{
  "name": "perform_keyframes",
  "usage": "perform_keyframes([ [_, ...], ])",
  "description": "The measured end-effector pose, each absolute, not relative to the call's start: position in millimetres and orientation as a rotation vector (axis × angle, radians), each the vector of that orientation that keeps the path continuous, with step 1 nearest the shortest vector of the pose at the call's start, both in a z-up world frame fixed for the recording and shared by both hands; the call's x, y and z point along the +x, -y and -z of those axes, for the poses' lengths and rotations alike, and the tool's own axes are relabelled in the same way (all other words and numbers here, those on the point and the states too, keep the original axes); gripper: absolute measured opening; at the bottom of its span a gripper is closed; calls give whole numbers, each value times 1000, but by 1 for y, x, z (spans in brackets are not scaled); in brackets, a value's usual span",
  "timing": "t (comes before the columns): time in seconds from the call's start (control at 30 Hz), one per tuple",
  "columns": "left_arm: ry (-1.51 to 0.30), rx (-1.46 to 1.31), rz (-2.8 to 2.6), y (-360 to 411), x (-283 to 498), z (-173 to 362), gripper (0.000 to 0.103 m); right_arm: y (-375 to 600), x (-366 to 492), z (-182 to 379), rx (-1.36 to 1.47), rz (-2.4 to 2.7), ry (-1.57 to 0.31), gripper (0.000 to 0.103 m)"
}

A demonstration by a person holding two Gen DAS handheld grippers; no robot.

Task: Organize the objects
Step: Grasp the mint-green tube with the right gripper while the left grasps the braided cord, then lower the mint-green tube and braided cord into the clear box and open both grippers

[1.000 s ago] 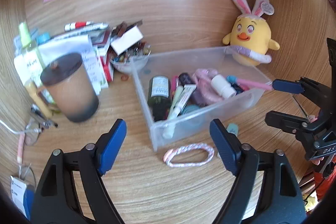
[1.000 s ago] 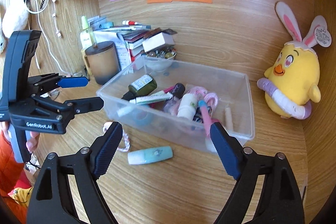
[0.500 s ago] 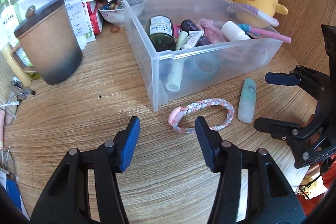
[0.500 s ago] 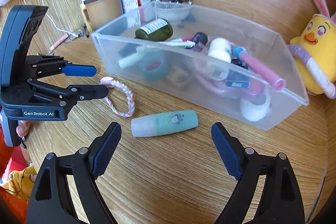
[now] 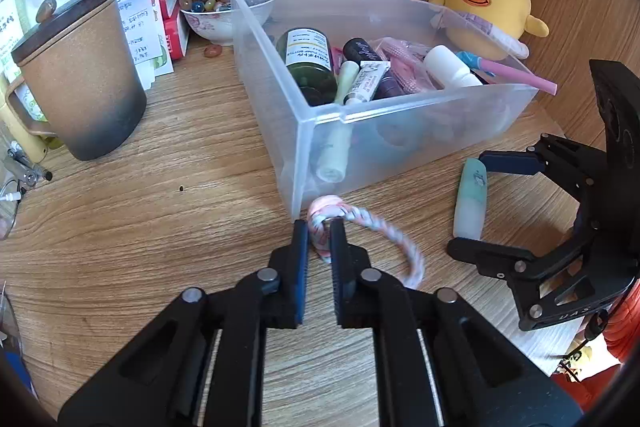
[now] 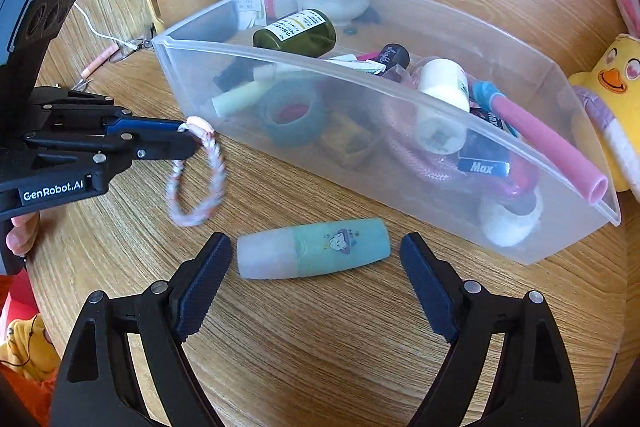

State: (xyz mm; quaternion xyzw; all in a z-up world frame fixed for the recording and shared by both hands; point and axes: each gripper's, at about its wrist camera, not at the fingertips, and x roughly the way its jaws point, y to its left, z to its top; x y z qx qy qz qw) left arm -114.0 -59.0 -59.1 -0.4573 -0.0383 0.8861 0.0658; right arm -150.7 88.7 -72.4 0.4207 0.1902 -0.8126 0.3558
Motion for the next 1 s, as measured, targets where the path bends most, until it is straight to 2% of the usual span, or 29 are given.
perform_keyframes([
  [0.07, 121, -1372, -2680, 61, -112, 58, 7, -90, -149, 71, 1073, 2098, -488, 72],
  [0.43, 106, -1258, -2744, 58, -91, 32, 6, -101, -140, 59, 1029, 2132, -438, 71],
  [1.0, 87, -972, -2837, 43, -75, -35, 6, -136, -132, -9, 824, 2271, -261, 71],
])
